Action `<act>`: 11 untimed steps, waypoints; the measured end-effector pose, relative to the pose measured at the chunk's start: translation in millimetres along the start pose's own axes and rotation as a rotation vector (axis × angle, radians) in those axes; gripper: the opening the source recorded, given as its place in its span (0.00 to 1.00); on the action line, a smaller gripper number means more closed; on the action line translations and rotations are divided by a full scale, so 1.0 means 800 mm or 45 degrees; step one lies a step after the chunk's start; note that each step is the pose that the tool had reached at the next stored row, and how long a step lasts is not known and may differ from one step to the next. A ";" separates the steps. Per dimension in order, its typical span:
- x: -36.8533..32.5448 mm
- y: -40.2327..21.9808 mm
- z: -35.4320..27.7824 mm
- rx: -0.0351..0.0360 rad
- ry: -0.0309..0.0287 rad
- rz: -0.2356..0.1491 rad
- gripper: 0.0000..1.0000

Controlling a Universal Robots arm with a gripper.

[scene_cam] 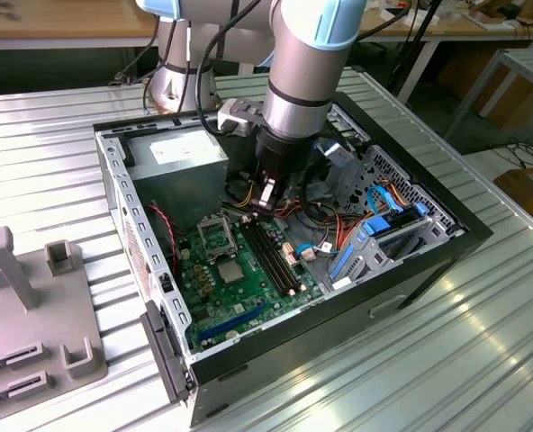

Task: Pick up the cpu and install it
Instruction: 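Close the cpu cover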

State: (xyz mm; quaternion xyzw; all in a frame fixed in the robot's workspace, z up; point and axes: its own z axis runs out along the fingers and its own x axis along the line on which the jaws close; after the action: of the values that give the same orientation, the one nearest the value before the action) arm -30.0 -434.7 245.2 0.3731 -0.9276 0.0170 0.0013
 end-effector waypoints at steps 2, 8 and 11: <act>0.0000 0.0000 0.0000 0.0000 -0.0001 0.000 0.11; -0.0012 0.0014 0.0001 0.0007 -0.0036 -0.093 0.11; -0.0012 0.0015 0.0002 -0.0270 -0.0345 -0.131 0.11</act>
State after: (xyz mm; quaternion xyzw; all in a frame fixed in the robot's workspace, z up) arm -30.1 -433.2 245.0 0.4203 -0.9073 0.0020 -0.0064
